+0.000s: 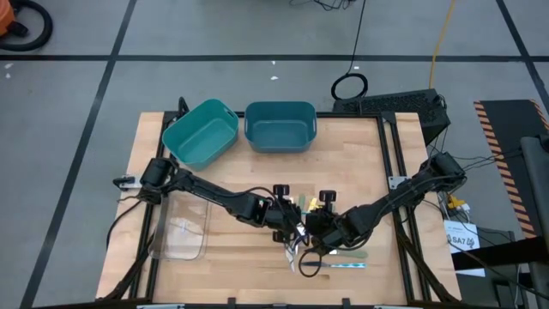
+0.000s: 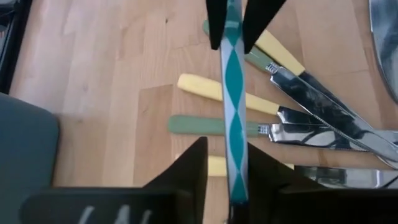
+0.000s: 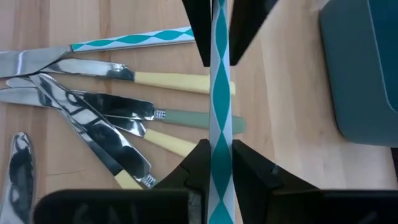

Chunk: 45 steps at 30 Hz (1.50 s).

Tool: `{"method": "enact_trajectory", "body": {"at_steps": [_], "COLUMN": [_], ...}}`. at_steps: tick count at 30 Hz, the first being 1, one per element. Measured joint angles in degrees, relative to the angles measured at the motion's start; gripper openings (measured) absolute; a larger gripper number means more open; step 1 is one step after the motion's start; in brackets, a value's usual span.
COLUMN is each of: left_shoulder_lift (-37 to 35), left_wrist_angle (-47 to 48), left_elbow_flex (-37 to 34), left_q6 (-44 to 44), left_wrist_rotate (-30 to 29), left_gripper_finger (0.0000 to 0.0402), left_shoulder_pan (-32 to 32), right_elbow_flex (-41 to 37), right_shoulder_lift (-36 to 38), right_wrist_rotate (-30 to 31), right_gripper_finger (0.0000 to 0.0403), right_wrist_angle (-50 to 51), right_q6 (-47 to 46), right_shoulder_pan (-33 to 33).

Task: Sort silverware by color (type)
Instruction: Put the top right blue table knife into the blue bin

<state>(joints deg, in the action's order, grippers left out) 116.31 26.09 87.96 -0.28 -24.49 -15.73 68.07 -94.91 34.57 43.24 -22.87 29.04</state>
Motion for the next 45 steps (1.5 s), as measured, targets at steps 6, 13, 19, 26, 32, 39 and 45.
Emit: {"method": "enact_trajectory", "body": {"at_steps": [6, 13, 19, 26, 32, 39, 45], "left_shoulder_lift": [0.0, 0.0, -0.1, -1.7, -4.6, -6.5, -8.3], "left_wrist_angle": [0.8, 0.7, 0.7, 1.7, 5.5, 10.2, 13.7], "left_elbow_flex": [0.0, 0.0, 0.0, -0.1, -0.1, 0.0, -0.1], "left_q6": [0.6, 0.1, 0.5, 0.6, 0.8, -0.3, 0.4], "left_wrist_rotate": [2.1, 2.4, 3.6, 3.9, 4.8, 2.7, 0.4], "left_gripper_finger": [0.0029, 0.0029, 0.0028, 0.0028, 0.0028, 0.0028, 0.0028], "left_shoulder_pan": [0.2, 0.2, 0.3, 0.4, 0.4, 1.2, 1.6], "right_elbow_flex": [0.0, 0.0, 0.0, 0.0, 0.0, -0.1, -0.7], "right_shoulder_lift": [0.0, 0.0, 0.4, 3.9, 5.9, 5.9, 6.0], "right_wrist_rotate": [0.1, -0.3, -0.1, -0.1, 1.6, 3.3, 7.5], "right_gripper_finger": [0.0044, 0.0058, 0.0106, 0.0147, 0.0152, 0.0153, 0.0153], "right_wrist_angle": [-0.4, -0.5, 0.9, 8.6, 20.4, 29.8, 31.8], "right_q6": [1.6, 0.8, 0.1, -4.2, -14.6, -23.5, -26.2], "right_shoulder_pan": [0.0, 0.0, 1.2, 2.3, 4.5, 8.5, 11.9]}}
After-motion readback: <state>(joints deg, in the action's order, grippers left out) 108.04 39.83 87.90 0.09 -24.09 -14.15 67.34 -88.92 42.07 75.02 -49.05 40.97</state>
